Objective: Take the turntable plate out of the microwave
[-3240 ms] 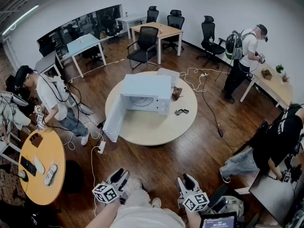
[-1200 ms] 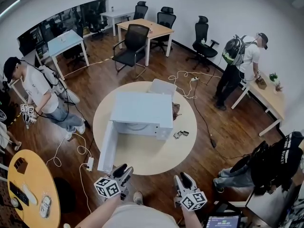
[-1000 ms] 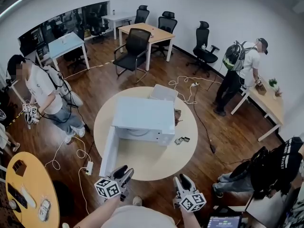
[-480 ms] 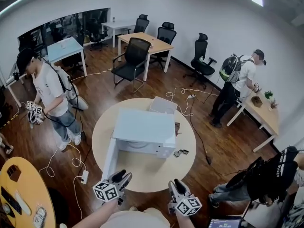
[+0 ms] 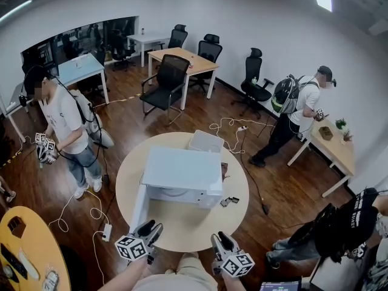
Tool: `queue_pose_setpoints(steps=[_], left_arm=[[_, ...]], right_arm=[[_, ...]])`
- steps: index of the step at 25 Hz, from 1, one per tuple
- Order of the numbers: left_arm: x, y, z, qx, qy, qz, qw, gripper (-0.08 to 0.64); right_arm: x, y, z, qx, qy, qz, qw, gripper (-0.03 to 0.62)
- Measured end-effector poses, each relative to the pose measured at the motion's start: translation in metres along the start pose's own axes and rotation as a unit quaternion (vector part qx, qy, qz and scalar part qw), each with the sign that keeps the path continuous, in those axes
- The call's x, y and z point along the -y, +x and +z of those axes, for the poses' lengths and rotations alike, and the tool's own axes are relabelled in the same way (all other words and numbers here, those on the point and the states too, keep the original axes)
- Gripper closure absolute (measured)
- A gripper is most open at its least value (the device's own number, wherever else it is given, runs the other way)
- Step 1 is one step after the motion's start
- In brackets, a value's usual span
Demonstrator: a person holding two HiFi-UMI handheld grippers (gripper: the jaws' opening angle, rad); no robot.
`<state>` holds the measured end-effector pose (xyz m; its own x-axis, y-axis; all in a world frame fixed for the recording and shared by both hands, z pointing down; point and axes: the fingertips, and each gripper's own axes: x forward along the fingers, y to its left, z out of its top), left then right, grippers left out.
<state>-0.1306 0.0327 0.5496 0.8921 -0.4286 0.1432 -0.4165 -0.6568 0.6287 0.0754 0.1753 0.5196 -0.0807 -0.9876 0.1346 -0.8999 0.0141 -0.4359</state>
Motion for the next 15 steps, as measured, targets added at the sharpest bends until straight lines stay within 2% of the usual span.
queue_pose_setpoints(steps=[15], left_arm=[[-0.027, 0.041, 0.002, 0.011, -0.021, 0.043, 0.9988, 0.364]], right_arm=[[0.035, 0.062, 0.01, -0.027, 0.011, 0.032, 0.999, 0.453]])
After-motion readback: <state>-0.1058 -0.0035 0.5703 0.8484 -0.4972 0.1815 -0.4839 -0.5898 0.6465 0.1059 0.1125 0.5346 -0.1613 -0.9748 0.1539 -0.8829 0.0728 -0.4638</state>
